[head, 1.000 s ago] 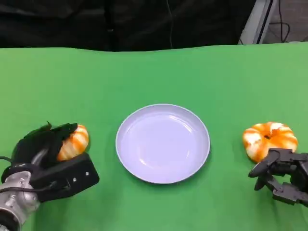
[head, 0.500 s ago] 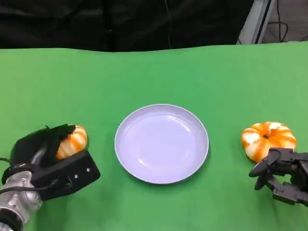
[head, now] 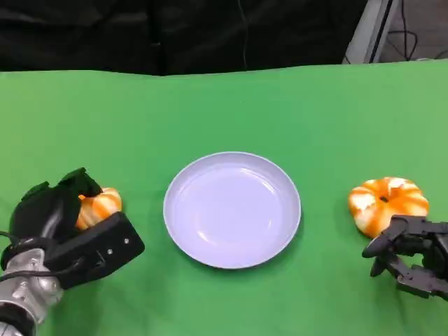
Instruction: Grasp the bread from the table and place it into the plate.
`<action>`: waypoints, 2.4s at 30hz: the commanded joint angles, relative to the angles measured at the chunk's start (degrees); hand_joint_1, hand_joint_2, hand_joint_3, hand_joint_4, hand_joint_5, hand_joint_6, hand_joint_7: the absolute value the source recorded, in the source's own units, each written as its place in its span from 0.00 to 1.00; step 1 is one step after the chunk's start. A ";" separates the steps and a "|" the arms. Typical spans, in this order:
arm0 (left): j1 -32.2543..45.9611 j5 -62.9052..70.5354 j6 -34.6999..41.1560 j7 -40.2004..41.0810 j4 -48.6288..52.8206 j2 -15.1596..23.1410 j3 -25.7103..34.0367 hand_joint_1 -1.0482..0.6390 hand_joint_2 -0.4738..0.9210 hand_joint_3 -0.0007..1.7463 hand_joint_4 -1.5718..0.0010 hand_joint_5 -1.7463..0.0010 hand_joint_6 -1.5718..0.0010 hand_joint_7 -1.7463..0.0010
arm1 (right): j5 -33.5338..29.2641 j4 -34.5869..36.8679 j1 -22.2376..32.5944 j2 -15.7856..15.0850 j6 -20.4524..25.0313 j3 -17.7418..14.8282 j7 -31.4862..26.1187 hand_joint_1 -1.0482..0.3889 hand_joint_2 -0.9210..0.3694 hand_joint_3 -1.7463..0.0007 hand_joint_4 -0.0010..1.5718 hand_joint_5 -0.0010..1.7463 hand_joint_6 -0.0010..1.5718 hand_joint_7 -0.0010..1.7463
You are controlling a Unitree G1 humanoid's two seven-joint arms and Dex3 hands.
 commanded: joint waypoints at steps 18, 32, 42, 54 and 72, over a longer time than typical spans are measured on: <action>2.58 1.75 -0.78 9.92 0.73 0.36 -0.72 0.58 1.00 0.12 0.72 0.00 0.73 0.03 | 0.39 -0.12 0.24 -0.95 0.14 -0.45 -0.17 0.76 0.08 0.63 0.56 0.78 0.60 0.52; 1.72 3.25 -3.55 14.73 -2.35 0.95 -1.94 0.59 1.00 0.16 0.72 0.00 0.71 0.08 | 0.59 -0.16 0.24 -0.83 0.68 -0.50 0.06 0.77 0.09 0.63 0.55 0.79 0.61 0.53; 2.11 3.46 -4.82 15.94 -6.55 1.23 -1.42 0.60 1.00 0.15 0.71 0.00 0.66 0.13 | 0.22 -0.04 0.21 -0.85 0.35 -0.38 -0.28 0.76 0.09 0.63 0.56 0.78 0.60 0.53; 4.58 4.78 -6.35 16.28 -14.84 2.14 -1.74 0.61 1.00 0.14 0.71 0.00 0.67 0.15 | 0.08 -0.16 0.28 -0.91 0.43 -0.30 -0.28 0.76 0.08 0.64 0.56 0.78 0.60 0.53; 7.97 6.67 -5.86 14.26 -27.21 0.05 -1.97 0.59 1.00 0.17 0.67 0.03 0.60 0.26 | -0.11 0.04 0.09 -0.73 0.37 -0.21 -0.73 0.76 0.07 0.64 0.56 0.77 0.60 0.53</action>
